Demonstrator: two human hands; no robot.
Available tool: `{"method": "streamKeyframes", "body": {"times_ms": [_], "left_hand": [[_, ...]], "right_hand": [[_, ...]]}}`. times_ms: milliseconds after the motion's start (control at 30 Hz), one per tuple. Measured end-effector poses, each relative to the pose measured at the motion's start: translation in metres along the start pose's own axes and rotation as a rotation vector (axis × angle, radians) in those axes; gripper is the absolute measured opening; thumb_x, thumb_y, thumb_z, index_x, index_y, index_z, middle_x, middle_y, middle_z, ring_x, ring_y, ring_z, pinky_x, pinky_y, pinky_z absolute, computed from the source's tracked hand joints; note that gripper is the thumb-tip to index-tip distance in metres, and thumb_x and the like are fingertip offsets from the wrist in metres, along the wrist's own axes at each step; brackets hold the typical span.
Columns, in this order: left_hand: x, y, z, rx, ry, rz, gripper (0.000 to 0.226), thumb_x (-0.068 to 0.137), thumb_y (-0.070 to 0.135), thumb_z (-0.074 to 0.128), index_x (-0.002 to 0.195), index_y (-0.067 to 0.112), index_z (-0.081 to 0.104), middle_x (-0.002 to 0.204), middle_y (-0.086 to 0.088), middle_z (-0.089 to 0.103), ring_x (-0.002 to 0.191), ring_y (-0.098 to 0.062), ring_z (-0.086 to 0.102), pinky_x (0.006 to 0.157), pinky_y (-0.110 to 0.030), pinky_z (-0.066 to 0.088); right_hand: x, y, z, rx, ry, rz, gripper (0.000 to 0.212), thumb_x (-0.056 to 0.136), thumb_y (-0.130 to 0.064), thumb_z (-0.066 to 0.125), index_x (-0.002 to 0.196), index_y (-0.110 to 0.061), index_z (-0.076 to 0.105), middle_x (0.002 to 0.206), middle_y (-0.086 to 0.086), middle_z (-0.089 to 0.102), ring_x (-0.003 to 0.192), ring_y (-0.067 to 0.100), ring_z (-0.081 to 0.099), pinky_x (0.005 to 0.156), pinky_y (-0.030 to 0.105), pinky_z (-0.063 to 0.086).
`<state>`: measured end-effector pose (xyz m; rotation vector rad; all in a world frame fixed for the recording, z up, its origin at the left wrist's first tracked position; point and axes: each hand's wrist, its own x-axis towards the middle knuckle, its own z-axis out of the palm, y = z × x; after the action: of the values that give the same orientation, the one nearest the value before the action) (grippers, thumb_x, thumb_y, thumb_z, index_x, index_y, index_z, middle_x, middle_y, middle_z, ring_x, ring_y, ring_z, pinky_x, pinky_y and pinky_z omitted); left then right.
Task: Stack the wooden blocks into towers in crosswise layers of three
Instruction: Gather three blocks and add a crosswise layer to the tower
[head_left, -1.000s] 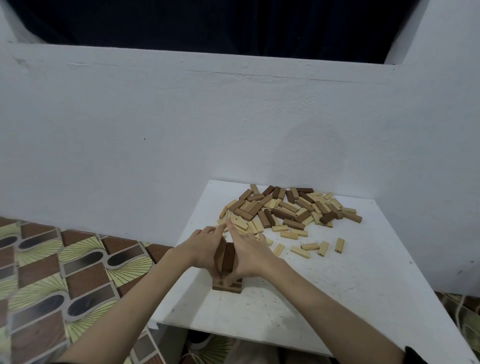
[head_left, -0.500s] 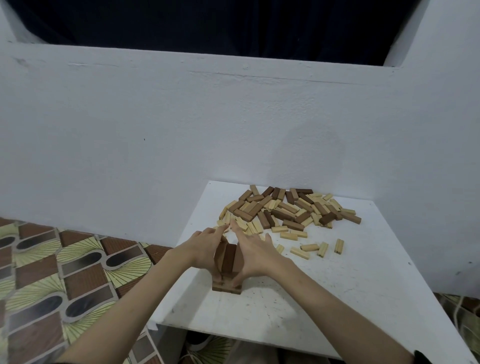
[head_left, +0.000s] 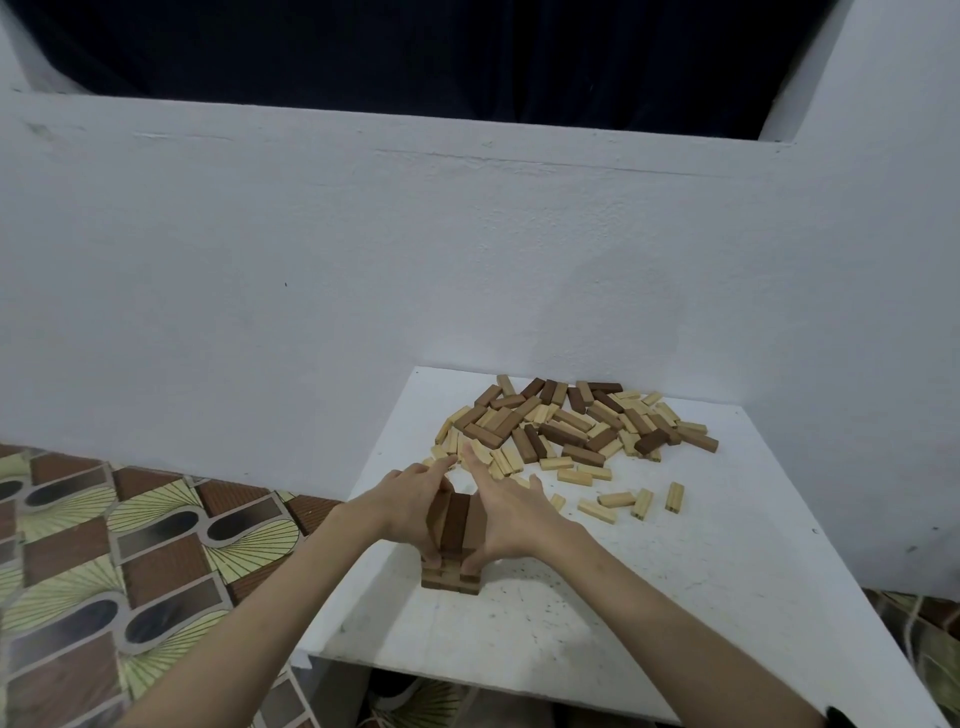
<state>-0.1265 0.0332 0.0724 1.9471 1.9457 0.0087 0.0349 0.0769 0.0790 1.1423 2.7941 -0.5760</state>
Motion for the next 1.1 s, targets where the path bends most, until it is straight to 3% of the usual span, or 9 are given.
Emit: {"method": "streamKeyframes", "body": {"times_ms": [300,500,633,733,900,1000,1100], "left_hand": [[0.001,0.012,-0.01,-0.06,-0.005,0.044,0.114,0.065,0.046,0.081,0.148,0.025,0.007,0.141,0.009,0.041,0.137,-0.015,0.022,0.113,-0.037,0.02],[0.017,0.038,-0.016,-0.137,0.152,0.095,0.071,0.083,0.046,0.063,0.143,0.027,0.028,0.132,0.004,0.05,0.127,-0.017,0.038,0.104,-0.034,0.032],[0.027,0.064,-0.009,-0.192,0.286,0.114,0.055,0.088,0.043,0.058,0.136,0.022,0.04,0.125,0.002,0.054,0.12,-0.015,0.045,0.1,-0.031,0.038],[0.038,0.089,0.009,-0.183,0.353,0.148,0.046,0.091,0.036,0.055,0.132,0.019,0.044,0.127,0.0,0.054,0.12,-0.016,0.044,0.1,-0.028,0.036],[0.052,0.126,0.044,-0.291,0.449,0.174,0.035,0.096,0.024,0.048,0.13,0.014,0.047,0.13,-0.003,0.05,0.123,-0.016,0.041,0.1,-0.023,0.033],[0.061,0.14,0.069,-0.352,0.467,0.112,0.036,0.097,0.017,0.044,0.132,0.01,0.043,0.134,-0.005,0.042,0.127,-0.019,0.036,0.102,-0.021,0.029],[0.072,0.144,0.096,-0.374,0.437,-0.059,0.047,0.097,0.023,0.045,0.138,0.004,0.031,0.146,-0.013,0.026,0.137,-0.025,0.023,0.111,-0.026,0.021]], "right_hand": [[-0.005,0.009,-0.011,0.016,-0.03,-0.003,0.137,0.065,-0.047,0.084,0.148,-0.028,-0.024,0.135,0.007,0.052,0.131,0.029,0.041,0.114,0.06,0.01],[-0.022,0.051,-0.03,-0.01,-0.008,0.058,0.134,0.063,-0.046,0.085,0.15,-0.027,-0.015,0.14,0.003,0.048,0.13,0.025,0.043,0.107,0.05,0.032],[-0.038,0.084,-0.035,0.004,0.052,0.152,0.107,0.073,-0.041,0.079,0.153,-0.025,0.01,0.149,0.0,0.039,0.136,0.022,0.037,0.111,0.047,0.027],[-0.05,0.112,-0.03,0.051,0.129,0.211,0.076,0.081,-0.037,0.072,0.145,-0.025,0.034,0.143,0.002,0.043,0.127,0.022,0.045,0.104,0.04,0.037],[-0.063,0.151,-0.008,0.179,0.224,0.281,0.051,0.087,-0.032,0.064,0.134,-0.018,0.05,0.131,0.004,0.05,0.122,0.019,0.047,0.098,0.031,0.041],[-0.068,0.167,0.014,0.25,0.223,0.312,0.048,0.09,-0.033,0.06,0.135,-0.019,0.048,0.138,0.002,0.045,0.128,0.018,0.041,0.103,0.027,0.035],[-0.069,0.179,0.037,0.278,0.216,0.391,0.06,0.094,-0.037,0.053,0.146,-0.016,0.031,0.151,0.005,0.028,0.139,0.022,0.025,0.111,0.03,0.025]]}}
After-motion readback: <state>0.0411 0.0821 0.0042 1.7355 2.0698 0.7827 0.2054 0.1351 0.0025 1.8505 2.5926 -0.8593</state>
